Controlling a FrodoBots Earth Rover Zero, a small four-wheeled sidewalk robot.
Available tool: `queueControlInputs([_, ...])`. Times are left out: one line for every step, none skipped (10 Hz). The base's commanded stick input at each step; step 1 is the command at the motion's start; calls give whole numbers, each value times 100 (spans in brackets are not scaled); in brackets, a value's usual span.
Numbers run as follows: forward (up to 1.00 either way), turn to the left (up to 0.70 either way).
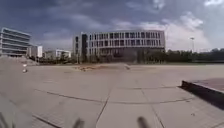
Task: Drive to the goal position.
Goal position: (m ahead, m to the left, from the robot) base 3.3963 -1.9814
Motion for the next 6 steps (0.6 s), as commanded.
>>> queueControlInputs([67,0])
queueControlInputs([67,0])
queueControlInputs([67,0])
queueControlInputs([67,0])
queueControlInputs([67,0])
queueControlInputs([68,0])
